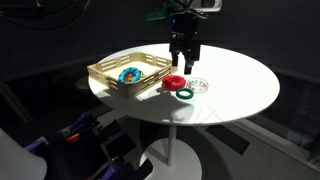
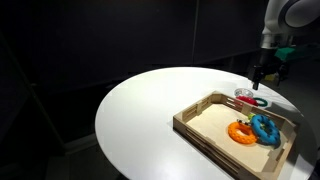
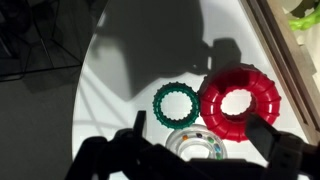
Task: Put the red ring in the box
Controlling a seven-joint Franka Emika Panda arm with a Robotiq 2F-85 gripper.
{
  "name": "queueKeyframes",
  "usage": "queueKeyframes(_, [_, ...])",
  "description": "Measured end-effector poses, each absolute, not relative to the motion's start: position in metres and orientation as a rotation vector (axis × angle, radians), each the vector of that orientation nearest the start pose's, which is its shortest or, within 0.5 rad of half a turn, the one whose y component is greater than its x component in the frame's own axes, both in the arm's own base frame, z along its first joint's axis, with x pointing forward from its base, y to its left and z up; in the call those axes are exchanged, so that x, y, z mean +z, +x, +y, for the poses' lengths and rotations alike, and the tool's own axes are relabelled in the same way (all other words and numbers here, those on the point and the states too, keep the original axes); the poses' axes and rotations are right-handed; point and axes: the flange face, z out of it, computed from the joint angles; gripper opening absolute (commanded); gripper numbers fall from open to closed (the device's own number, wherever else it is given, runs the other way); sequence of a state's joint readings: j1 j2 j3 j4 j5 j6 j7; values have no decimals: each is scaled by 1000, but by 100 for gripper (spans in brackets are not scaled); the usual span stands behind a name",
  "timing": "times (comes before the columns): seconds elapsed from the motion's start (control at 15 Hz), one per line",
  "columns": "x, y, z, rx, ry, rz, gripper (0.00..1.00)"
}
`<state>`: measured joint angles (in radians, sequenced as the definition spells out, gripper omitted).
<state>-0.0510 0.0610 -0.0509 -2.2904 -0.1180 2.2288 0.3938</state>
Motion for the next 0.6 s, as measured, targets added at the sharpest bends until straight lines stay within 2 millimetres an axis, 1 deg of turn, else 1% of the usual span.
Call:
queueKeyframes(0.13, [312, 502, -54, 185, -3165, 733, 100])
queueKeyframes(0.33, [301, 498, -49, 212, -3149, 819, 100])
queueKeyframes(0.6, [285, 497, -42, 182, -3120, 931, 100])
